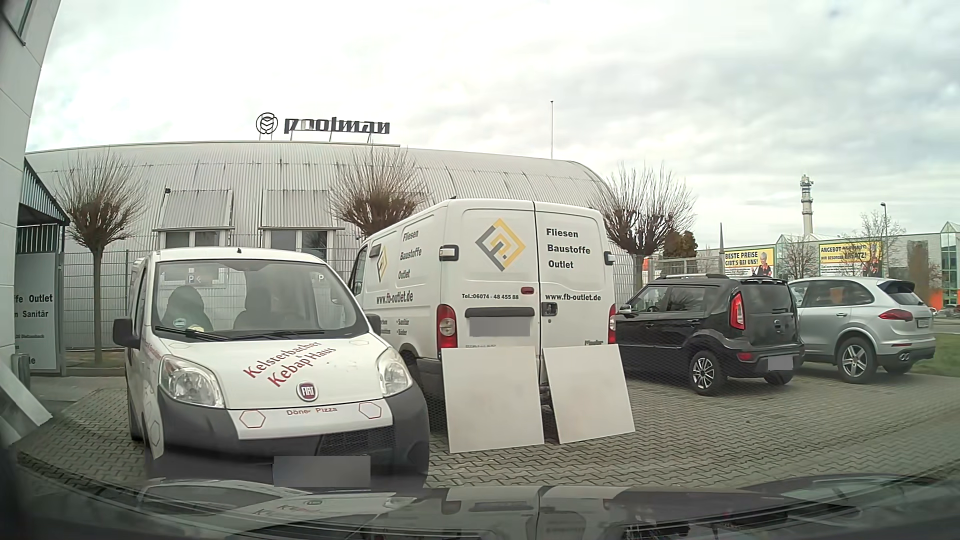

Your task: Follow the waypoints while adhering to traffic rules and regulations

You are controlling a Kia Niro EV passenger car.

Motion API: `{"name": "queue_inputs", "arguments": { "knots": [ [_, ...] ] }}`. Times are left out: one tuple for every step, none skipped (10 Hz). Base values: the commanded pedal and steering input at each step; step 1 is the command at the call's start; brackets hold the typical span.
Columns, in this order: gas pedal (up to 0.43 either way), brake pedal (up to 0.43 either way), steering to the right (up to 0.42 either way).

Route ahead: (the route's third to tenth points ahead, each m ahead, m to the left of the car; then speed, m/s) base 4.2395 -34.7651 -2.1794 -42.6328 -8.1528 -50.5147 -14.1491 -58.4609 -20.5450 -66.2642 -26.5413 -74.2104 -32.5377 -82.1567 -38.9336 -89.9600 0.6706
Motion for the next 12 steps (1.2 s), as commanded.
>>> {"name": "queue_inputs", "arguments": {
  "knots": [
    [0.0,0.067,0.966],
    [0.0,0.067,0.966],
    [0.0,0.067,0.966],
    [0.0,0.055,0.966],
    [0.0,0.012,0.965],
    [0.0,0.0,0.966],
    [0.0,0.0,0.965],
    [0.0,0.0,0.966],
    [0.0,0.0,0.965],
    [0.0,0.0,0.965],
    [0.0,0.0,0.965],
    [0.0,0.0,0.962]
  ]
}}
